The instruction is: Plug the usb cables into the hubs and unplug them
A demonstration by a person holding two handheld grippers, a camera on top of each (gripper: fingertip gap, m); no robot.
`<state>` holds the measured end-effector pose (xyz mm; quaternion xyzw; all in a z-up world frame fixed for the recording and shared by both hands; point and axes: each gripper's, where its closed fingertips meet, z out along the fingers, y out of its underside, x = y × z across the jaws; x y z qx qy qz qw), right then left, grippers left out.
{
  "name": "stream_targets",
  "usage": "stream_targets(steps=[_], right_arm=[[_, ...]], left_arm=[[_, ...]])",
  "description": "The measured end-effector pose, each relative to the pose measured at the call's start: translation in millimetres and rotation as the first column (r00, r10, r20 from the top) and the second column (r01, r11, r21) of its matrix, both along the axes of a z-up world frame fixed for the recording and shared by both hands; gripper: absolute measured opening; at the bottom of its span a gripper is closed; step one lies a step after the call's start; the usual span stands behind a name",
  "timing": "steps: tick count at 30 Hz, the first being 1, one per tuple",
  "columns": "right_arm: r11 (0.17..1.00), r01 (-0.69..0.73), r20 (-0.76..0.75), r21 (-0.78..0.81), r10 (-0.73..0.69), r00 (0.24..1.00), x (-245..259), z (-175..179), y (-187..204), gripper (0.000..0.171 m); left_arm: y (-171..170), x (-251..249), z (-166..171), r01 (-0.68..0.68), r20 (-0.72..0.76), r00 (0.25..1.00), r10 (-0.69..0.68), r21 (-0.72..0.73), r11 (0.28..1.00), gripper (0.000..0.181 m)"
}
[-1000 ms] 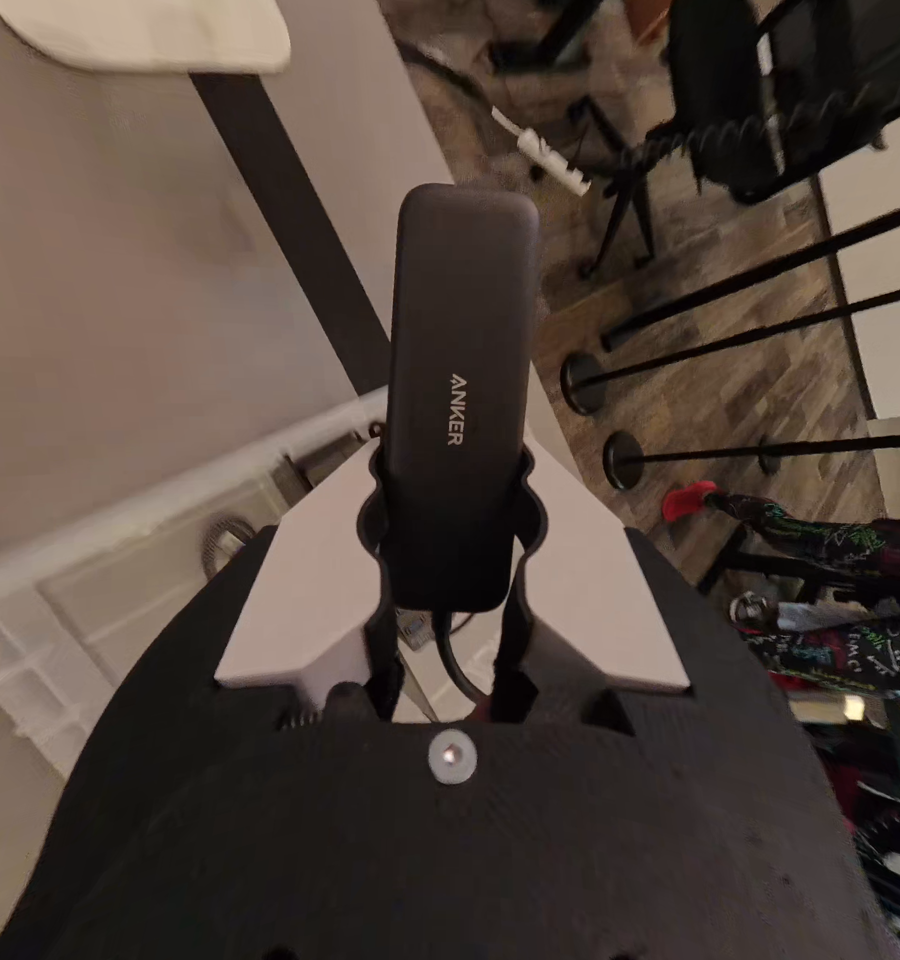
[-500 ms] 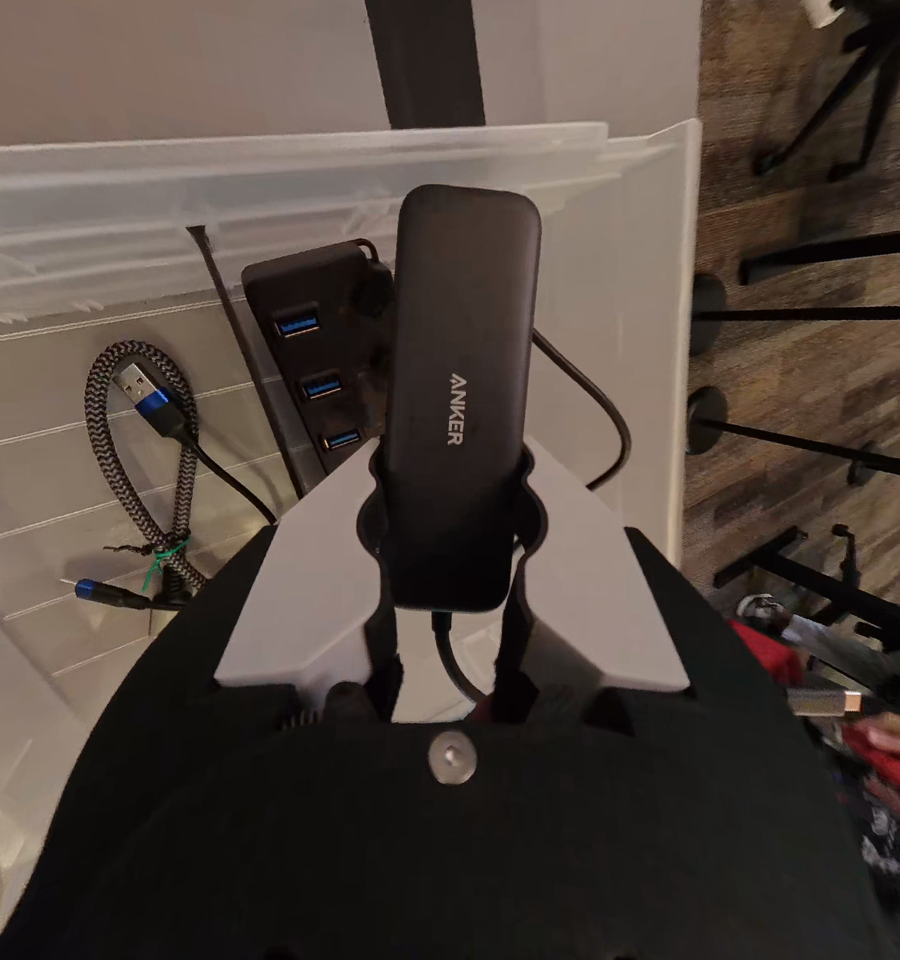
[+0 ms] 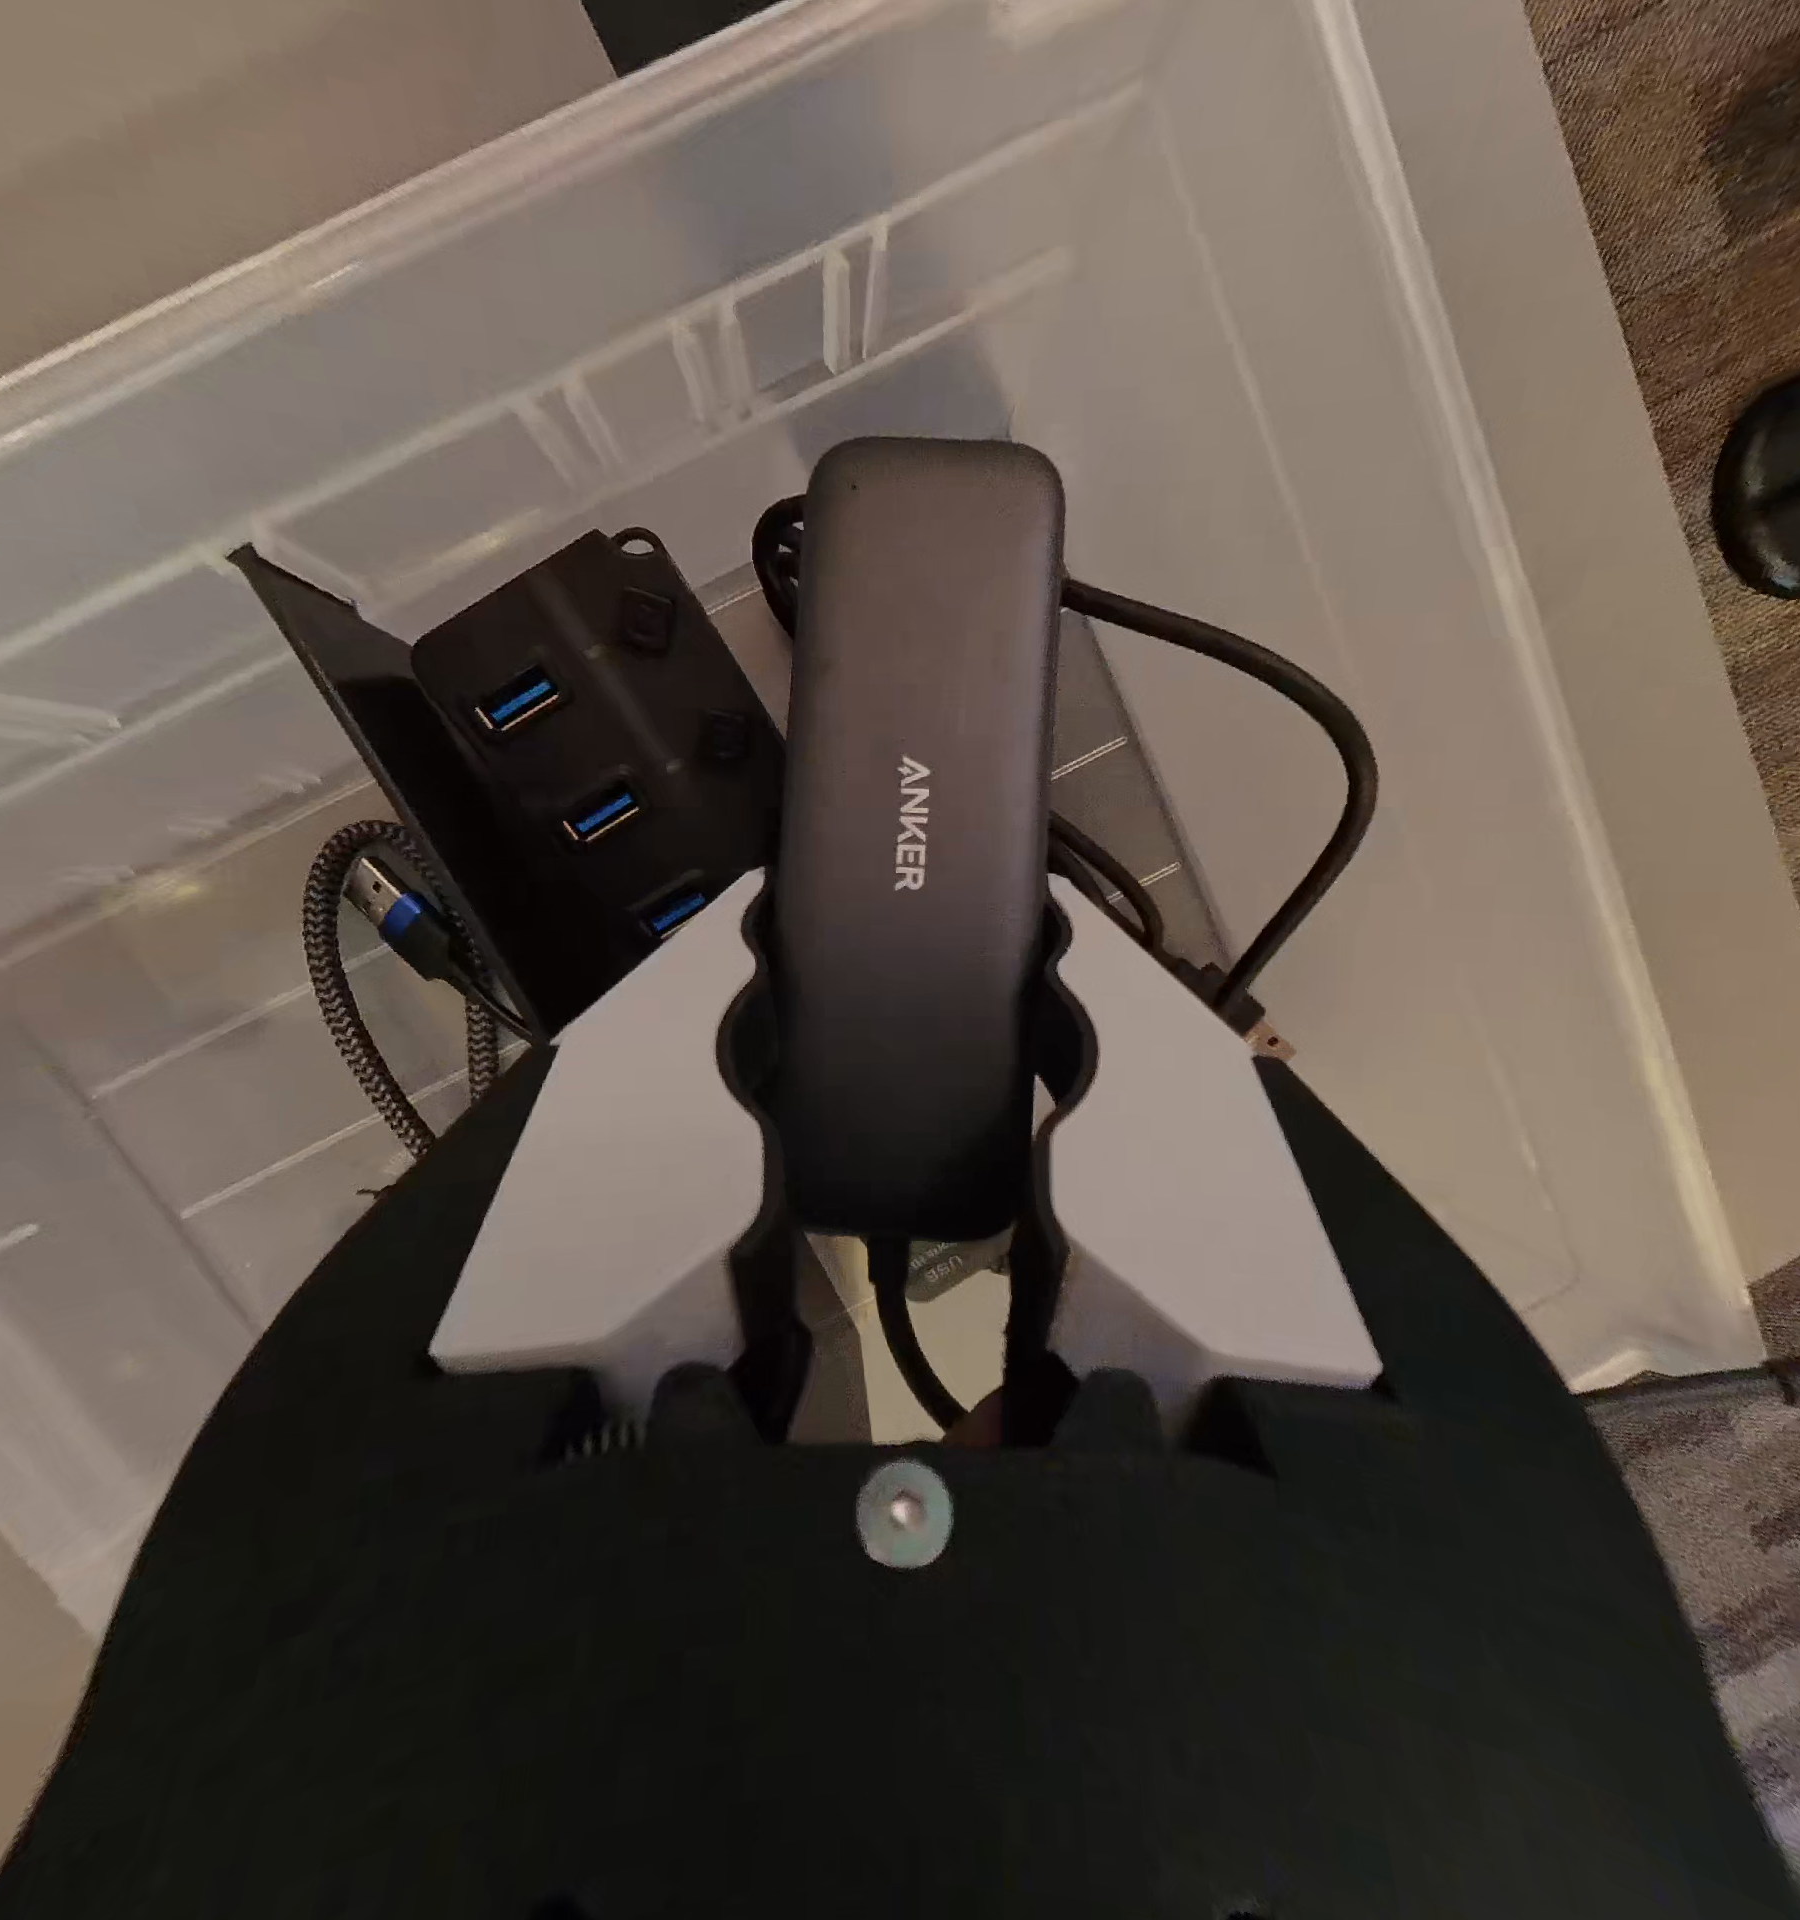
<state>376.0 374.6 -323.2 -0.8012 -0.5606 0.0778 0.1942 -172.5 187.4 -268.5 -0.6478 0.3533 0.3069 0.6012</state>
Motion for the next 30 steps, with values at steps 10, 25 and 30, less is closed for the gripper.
stream_targets(steps=[10, 25, 30], right_arm=[[0.996, 0.083, 0.148, 0.043, -0.089, 0.985, 22.1, 13.9, 1.4, 0.067], [0.71, -0.545, 0.048, 0.446, 0.59, 0.806, -284.7, 117.7, -226.7, 0.043], [0.568, -0.74, 0.095, 0.36, 0.767, 0.635, -371.3, 61.8, -307.8, 0.035]], left_arm=[[0.9, -2.7, 0.8, -0.011, 0.009, 1.0, 0.011, 0.003, 1.0, 0.018], [2.7, -17.8, 3.8, -0.039, 0.114, 0.993, 0.039, -0.001, 0.999, 0.017], [2.4, -18.0, 4.8, -0.027, 0.137, 0.99, 0.026, 0.004, 1.0, 0.017]])
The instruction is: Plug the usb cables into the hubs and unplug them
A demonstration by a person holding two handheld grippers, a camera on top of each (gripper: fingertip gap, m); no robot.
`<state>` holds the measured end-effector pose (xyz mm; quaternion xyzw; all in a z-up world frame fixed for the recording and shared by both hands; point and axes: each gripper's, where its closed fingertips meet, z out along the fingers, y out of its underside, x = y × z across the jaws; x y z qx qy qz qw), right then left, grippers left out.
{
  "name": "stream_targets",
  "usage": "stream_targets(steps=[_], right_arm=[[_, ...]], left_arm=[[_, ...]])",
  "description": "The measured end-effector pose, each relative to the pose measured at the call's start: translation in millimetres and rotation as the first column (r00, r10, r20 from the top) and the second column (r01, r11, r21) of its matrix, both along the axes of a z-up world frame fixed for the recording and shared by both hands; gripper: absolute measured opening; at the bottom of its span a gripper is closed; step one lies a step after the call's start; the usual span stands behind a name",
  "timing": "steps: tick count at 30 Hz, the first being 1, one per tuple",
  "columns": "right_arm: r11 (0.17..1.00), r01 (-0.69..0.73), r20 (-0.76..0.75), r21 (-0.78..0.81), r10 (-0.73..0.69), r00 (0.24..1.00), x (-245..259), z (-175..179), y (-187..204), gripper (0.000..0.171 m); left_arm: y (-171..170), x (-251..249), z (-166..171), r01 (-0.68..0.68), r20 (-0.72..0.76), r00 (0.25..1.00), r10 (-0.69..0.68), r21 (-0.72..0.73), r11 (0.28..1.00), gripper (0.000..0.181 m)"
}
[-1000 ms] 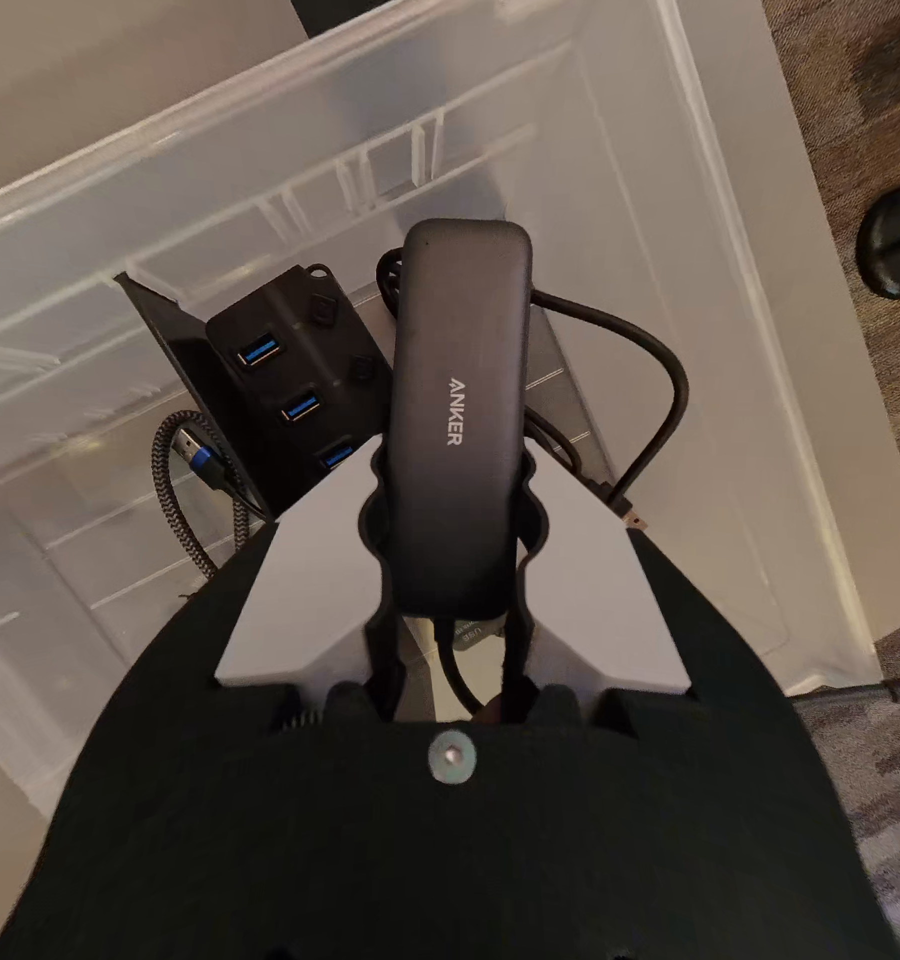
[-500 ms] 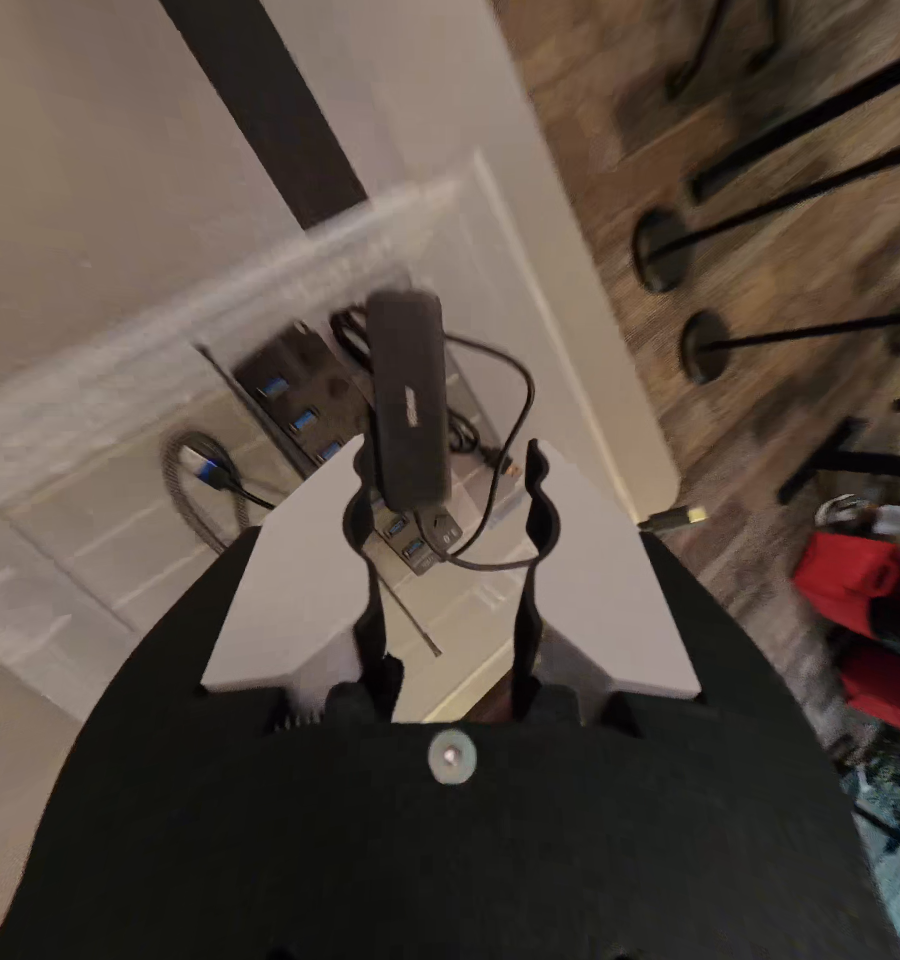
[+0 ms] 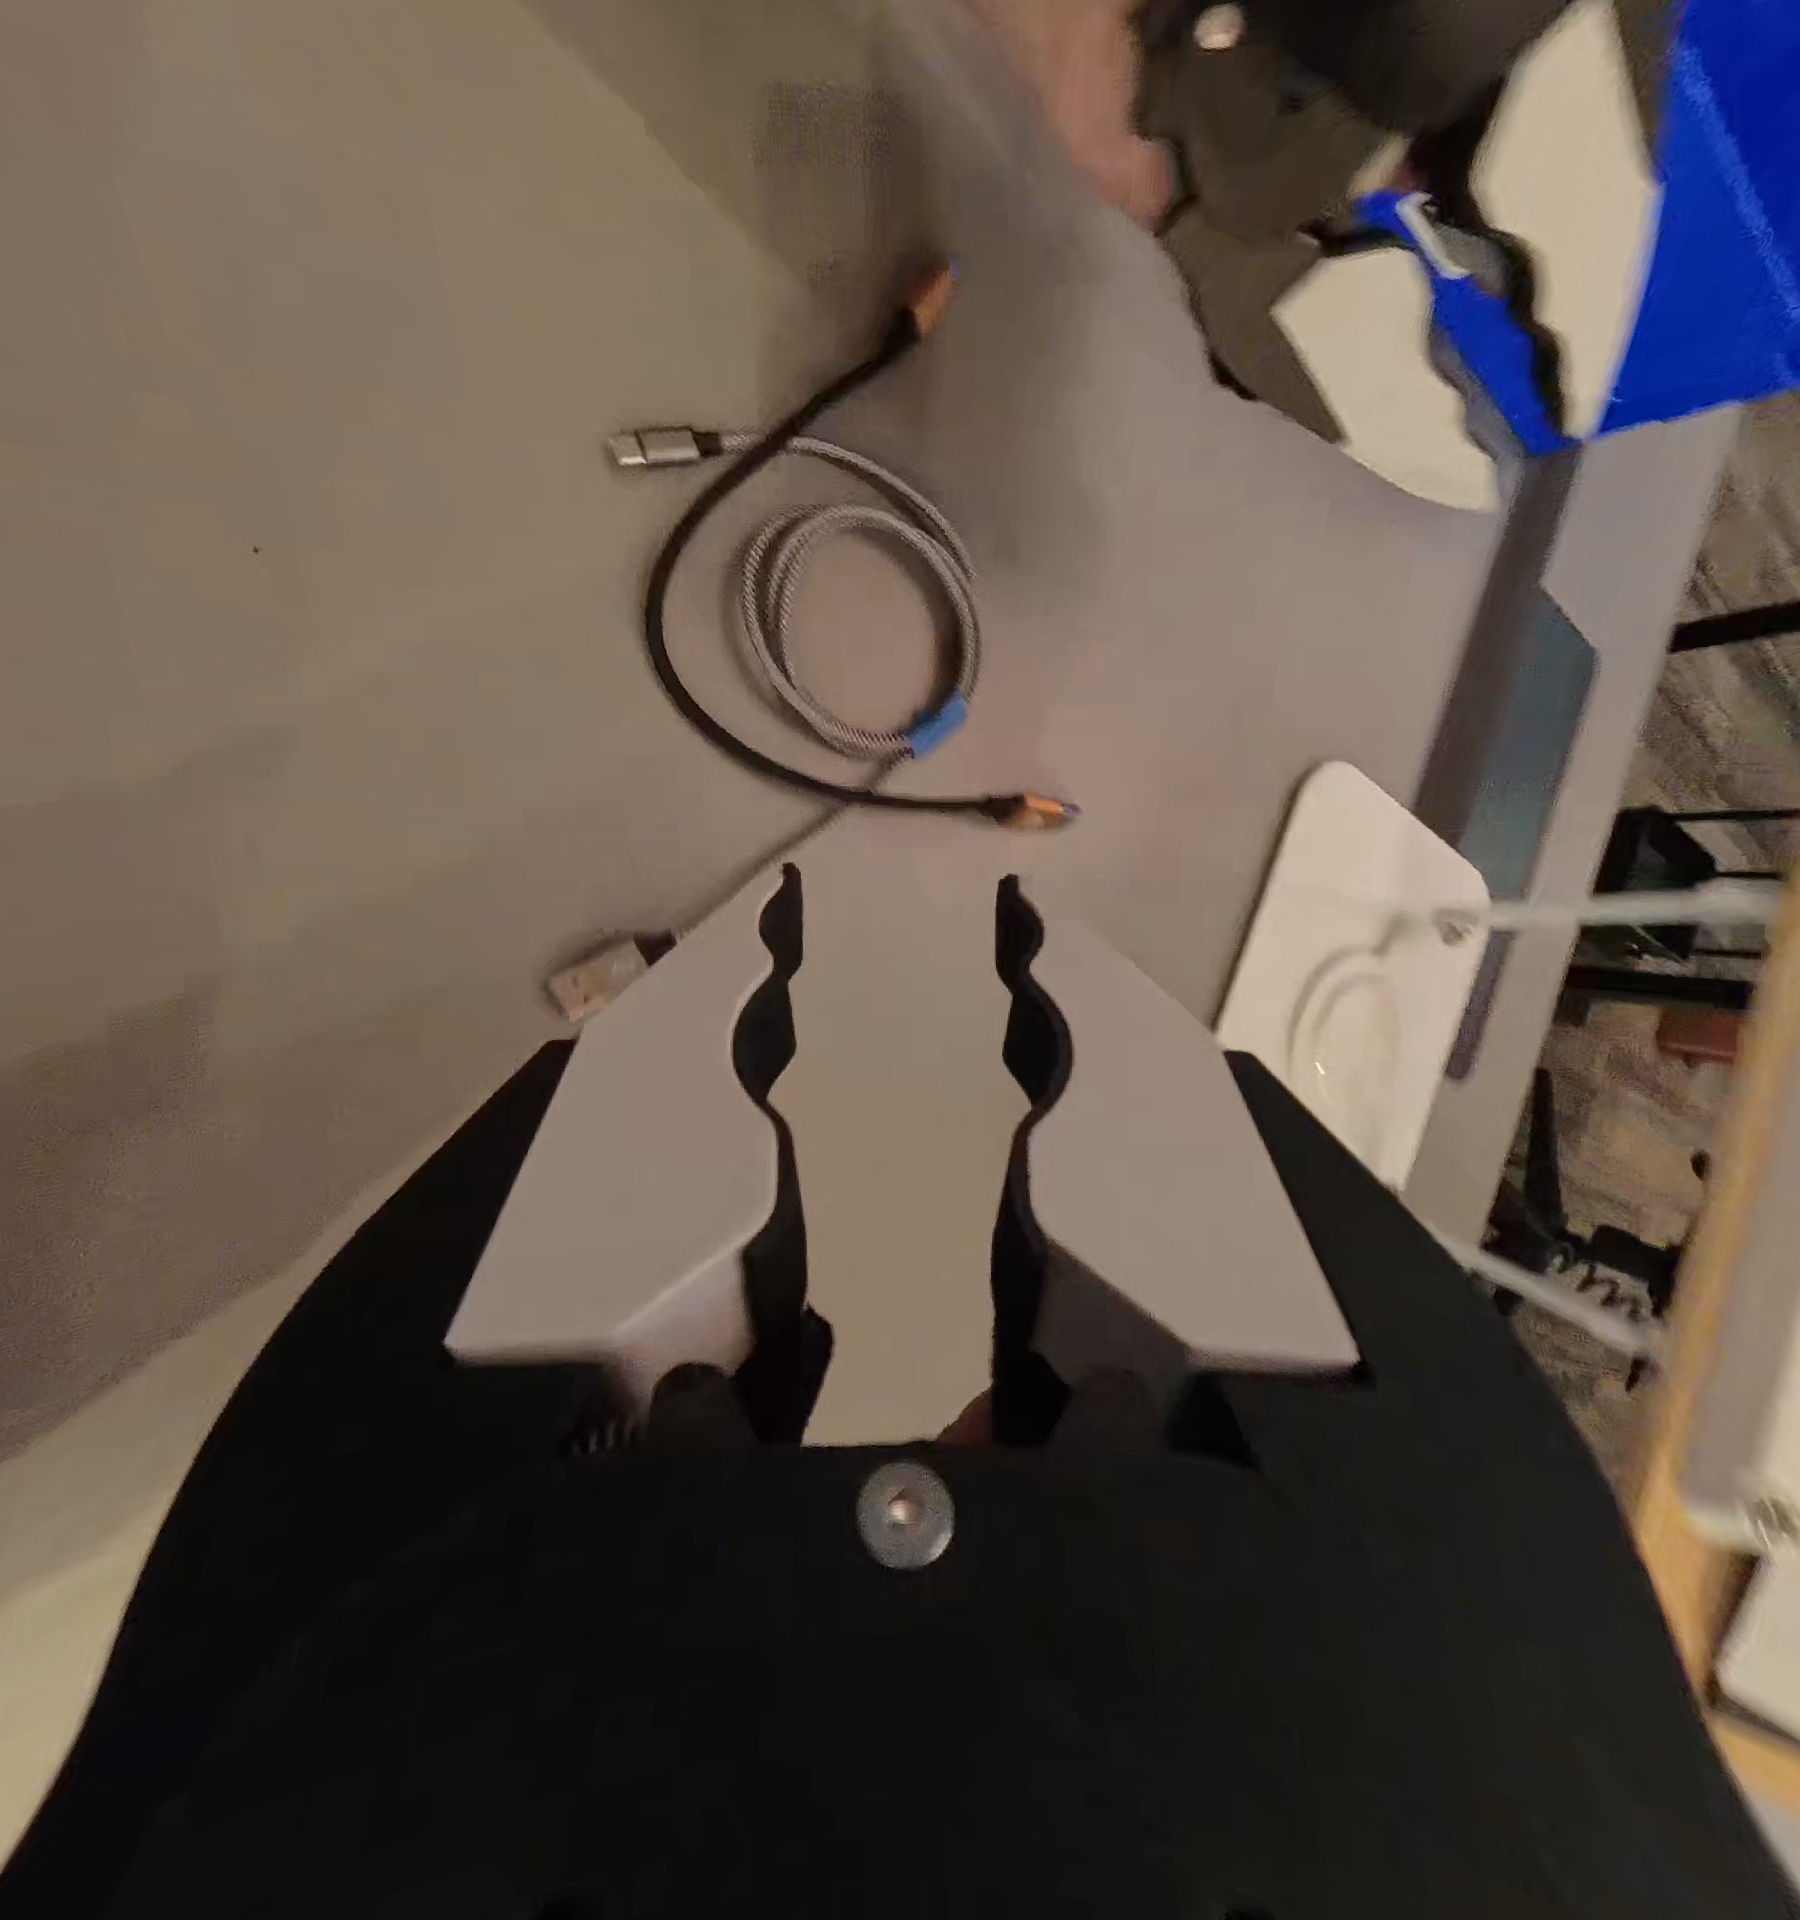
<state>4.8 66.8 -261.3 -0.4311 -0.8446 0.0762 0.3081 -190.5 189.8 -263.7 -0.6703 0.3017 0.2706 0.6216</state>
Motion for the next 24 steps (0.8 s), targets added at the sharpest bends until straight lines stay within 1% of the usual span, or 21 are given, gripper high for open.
stream_targets(steps=[1, 5, 8, 10, 12, 14, 16, 17, 18, 21, 24], right_arm=[[1.0, -0.015, 0.019, -0.005, 0.015, 1.0, -11.1, -12.2, -4.8, 0.033], [0.992, -0.061, 0.077, -0.107, 0.069, 0.995, -44.2, -55.3, -25.8, 0.019], [0.988, -0.032, 0.123, -0.15, 0.051, 0.991, -58.2, -81.5, -25.8, 0.016], [0.984, -0.009, 0.15, -0.176, 0.036, 0.988, -63.1, -93.6, -24.3, 0.017], [0.979, 0.006, 0.172, -0.202, 0.029, 0.985, -65.6, -101.4, -24.2, 0.017], [0.967, 0.03, 0.189, -0.253, 0.019, 0.982, -67.1, -105.8, -26.6, 0.021], [0.95, 0.052, 0.186, -0.309, 0.007, 0.982, -70.2, -107.1, -29.3, 0.014], [0.941, 0.062, 0.184, -0.332, 0.0, 0.983, -71.4, -107.4, -30.3, 0.014], [0.934, 0.069, 0.181, -0.351, -0.004, 0.984, -72.4, -108.0, -30.9, 0.007], [0.914, 0.083, 0.149, -0.397, -0.025, 0.989, -76.1, -108.3, -31.6, 0.005], [0.911, 0.095, 0.11, -0.401, -0.055, 0.992, -77.3, -107.9, -28.3, 0.004]], left_arm=[[0.0, -0.3, 0.9, 0.002, 0.011, 1.0, -0.002, 0.002, 1.0, 0.017], [-0.3, -0.8, 2.0, 0.011, 0.05, 0.999, -0.012, 0.001, 1.0, 0.017], [-1.0, -1.0, 4.7, 0.017, 0.065, 0.998, -0.018, 0.009, 1.0, 0.017], [-1.2, -1.9, 6.5, 0.019, 0.077, 0.997, -0.02, 0.012, 1.0, 0.017], [-1.1, -3.1, 8.1, 0.022, 0.089, 0.996, -0.023, 0.015, 1.0, 0.017], [-1.1, -4.8, 9.1, 0.023, 0.104, 0.994, -0.025, 0.015, 1.0, 0.017], [-1.0, -6.6, 9.9, 0.024, 0.123, 0.992, -0.026, 0.014, 1.0, 0.017], [-0.9, -7.4, 9.7, 0.024, 0.132, 0.991, -0.026, 0.012, 1.0, 0.017], [-0.8, -8.1, 9.5, 0.024, 0.138, 0.99, -0.025, 0.01, 1.0, 0.017], [-0.8, -9.2, 9.0, 0.026, 0.152, 0.988, -0.027, 0.007, 1.0, 0.017], [-1.7, -13.7, 11.5, 0.015, 0.141, 0.99, -0.017, 0.017, 1.0, 0.017]])
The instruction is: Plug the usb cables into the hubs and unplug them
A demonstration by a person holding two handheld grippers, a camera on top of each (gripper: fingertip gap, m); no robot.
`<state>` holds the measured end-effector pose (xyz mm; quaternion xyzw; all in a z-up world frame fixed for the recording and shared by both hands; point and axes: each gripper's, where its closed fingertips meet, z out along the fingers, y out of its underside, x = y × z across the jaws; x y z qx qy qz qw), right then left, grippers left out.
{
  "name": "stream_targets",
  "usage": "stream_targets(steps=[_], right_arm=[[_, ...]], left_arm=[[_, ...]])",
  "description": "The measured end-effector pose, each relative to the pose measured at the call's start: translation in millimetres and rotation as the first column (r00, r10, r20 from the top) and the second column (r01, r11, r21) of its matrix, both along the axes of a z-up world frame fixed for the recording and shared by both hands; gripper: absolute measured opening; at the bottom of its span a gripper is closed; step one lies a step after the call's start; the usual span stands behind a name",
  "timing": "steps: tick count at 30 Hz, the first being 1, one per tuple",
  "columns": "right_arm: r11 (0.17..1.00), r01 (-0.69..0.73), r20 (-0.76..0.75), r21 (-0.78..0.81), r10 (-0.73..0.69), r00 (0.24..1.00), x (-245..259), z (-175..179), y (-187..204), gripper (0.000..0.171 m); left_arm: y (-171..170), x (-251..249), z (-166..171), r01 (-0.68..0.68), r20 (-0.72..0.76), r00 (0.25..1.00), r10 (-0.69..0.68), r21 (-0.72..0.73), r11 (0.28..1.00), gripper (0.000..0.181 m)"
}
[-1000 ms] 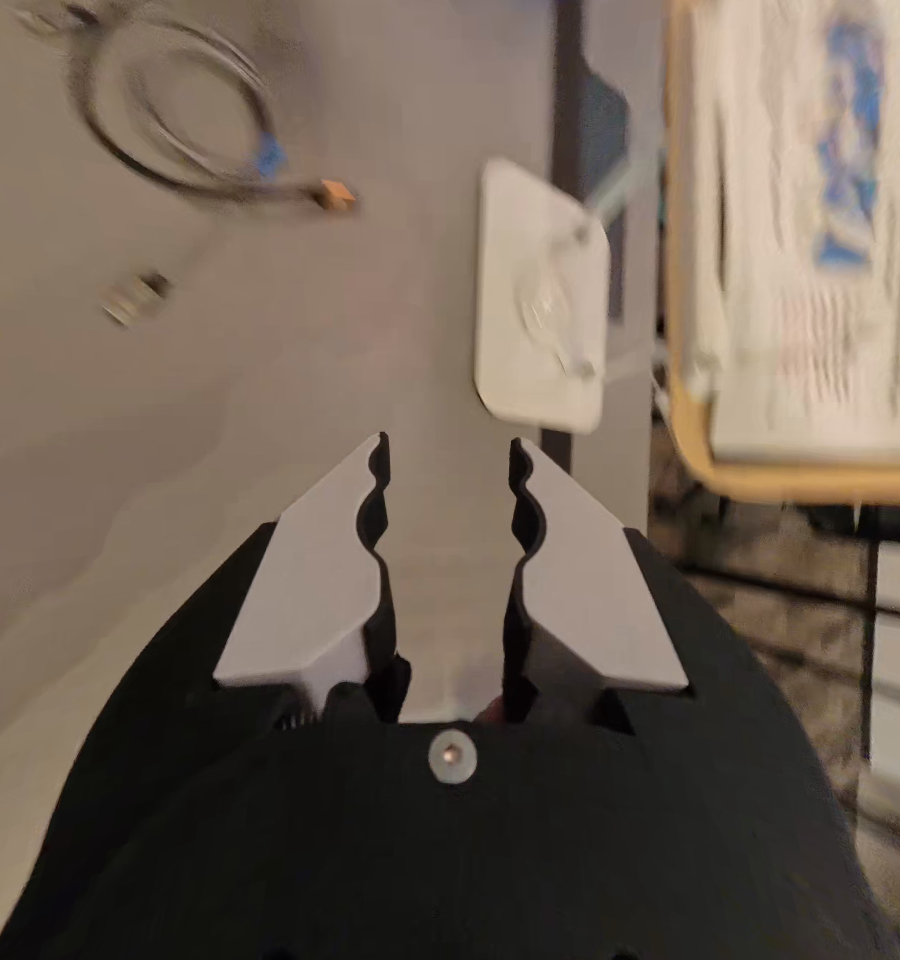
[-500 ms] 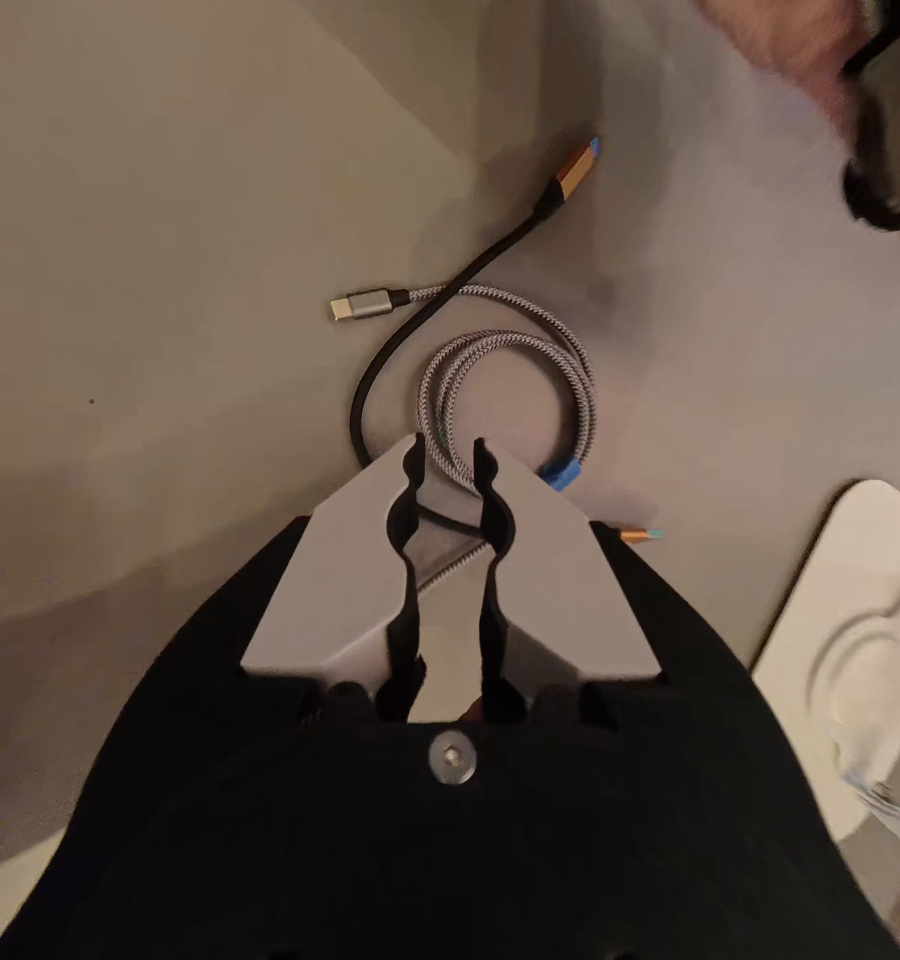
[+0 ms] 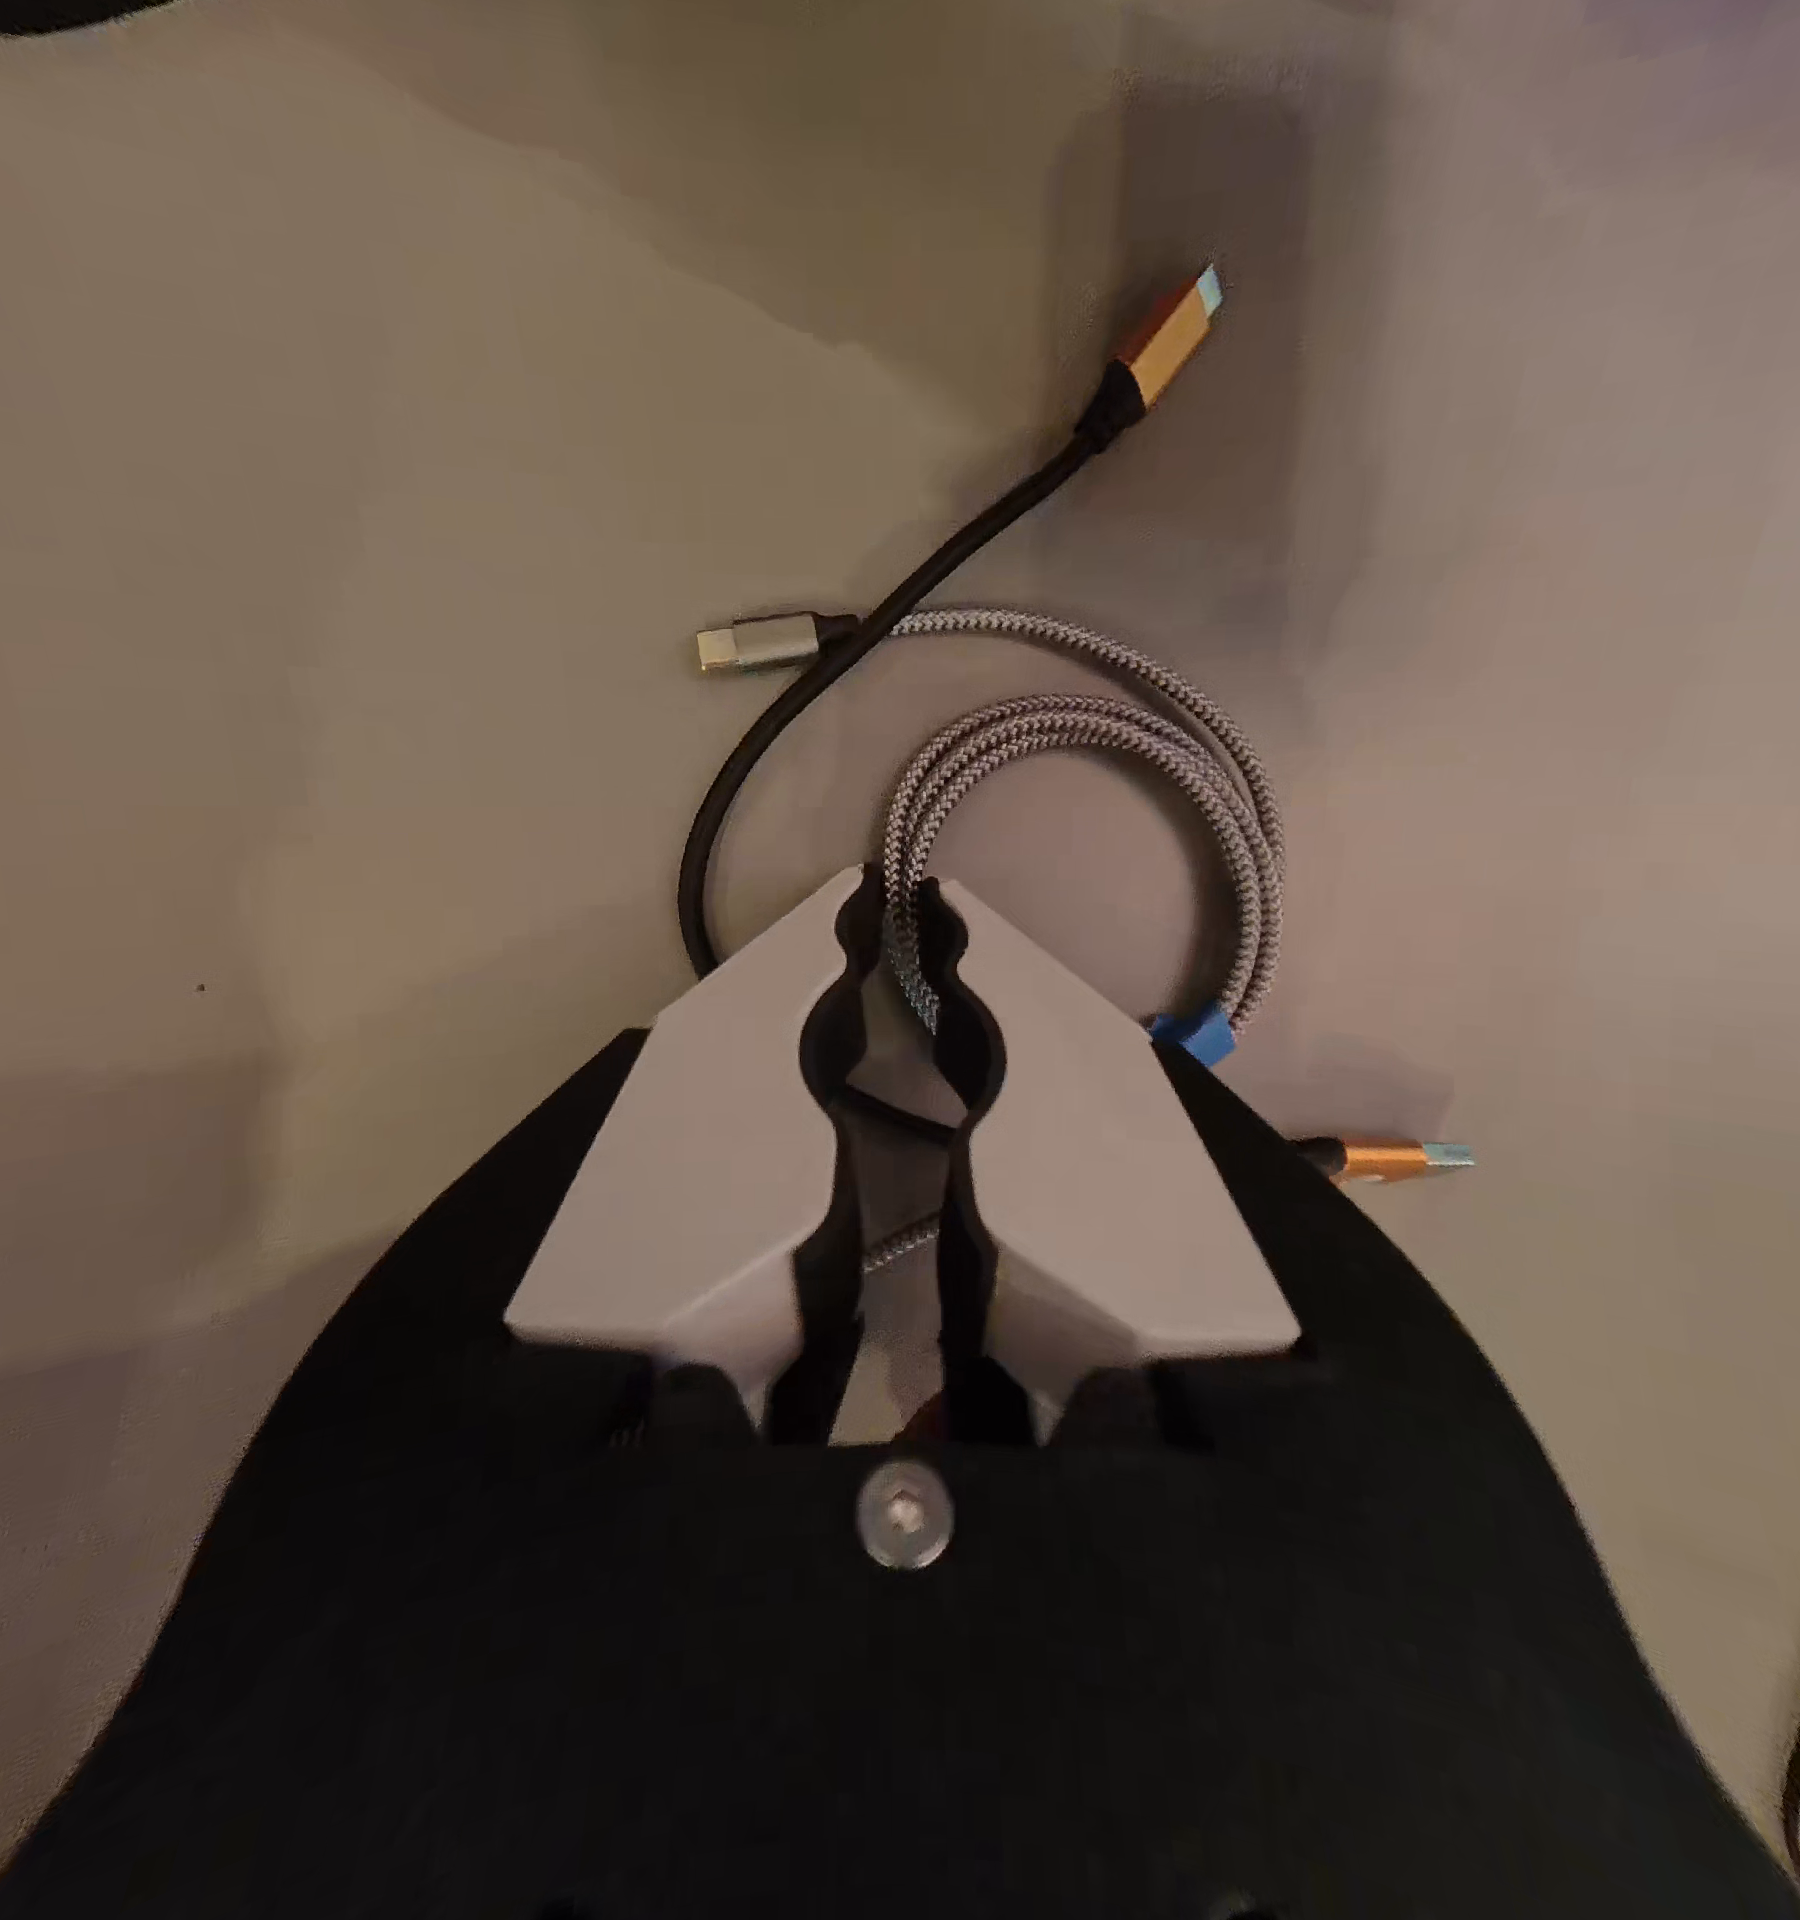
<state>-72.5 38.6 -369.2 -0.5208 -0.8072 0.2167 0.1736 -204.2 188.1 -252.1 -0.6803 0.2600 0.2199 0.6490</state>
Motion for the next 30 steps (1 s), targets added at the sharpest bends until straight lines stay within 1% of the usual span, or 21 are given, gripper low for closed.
stream_targets(steps=[3, 7, 9, 11, 15, 19, 22, 27, 30], right_arm=[[0.999, 0.036, -0.045, 0.03, -0.035, 0.998, 0.8, 3.0, 5.7, 0.004], [0.991, 0.126, -0.182, 0.039, -0.117, 0.976, -2.6, 23.5, 17.1, 0.004], [0.982, 0.19, -0.27, 0.023, -0.177, 0.946, -3.8, 39.3, 26.0, 0.004], [0.966, 0.259, -0.359, -0.017, -0.248, 0.9, -3.6, 56.8, 36.5, 0.004], [0.92, 0.369, -0.502, -0.131, -0.382, 0.776, 3.1, 90.0, 58.2, 0.003], [0.878, 0.418, -0.607, -0.234, -0.467, 0.643, 13.6, 123.4, 76.3, 0.003], [0.855, 0.427, -0.674, -0.293, -0.502, 0.542, 22.1, 148.4, 87.7, 0.004], [0.838, 0.452, -0.729, -0.306, -0.511, 0.454, 33.6, 171.6, 101.7, 0.004], [0.834, 0.47, -0.762, -0.288, -0.497, 0.415, 42.0, 187.2, 106.9, 0.003]], left_arm=[[-0.6, -7.8, 2.5, -0.014, 0.03, 0.999, 0.014, 0.005, 1.0, 0.017], [-0.6, -12.3, 2.2, -0.025, 0.034, 0.999, 0.025, 0.004, 1.0, 0.017], [-1.0, -14.7, 4.0, -0.033, 0.03, 0.999, 0.032, 0.012, 0.999, 0.017], [-1.0, -16.3, 3.9, -0.036, 0.046, 0.998, 0.035, 0.01, 0.999, 0.017], [-0.7, -14.4, 1.8, -0.032, 0.043, 0.999, 0.032, 0.005, 0.999, 0.017], [-1.2, -11.6, 0.7, -0.026, 0.039, 0.999, 0.026, 0.003, 1.0, 0.017], [-1.0, -11.9, 0.3, -0.024, 0.044, 0.999, 0.024, 0.001, 1.0, 0.017], [0.2, -12.5, -1.2, -0.022, 0.048, 0.999, 0.022, -0.005, 1.0, 0.017], [0.8, -12.6, -1.9, -0.02, 0.048, 0.999, 0.02, -0.008, 1.0, 0.017]])
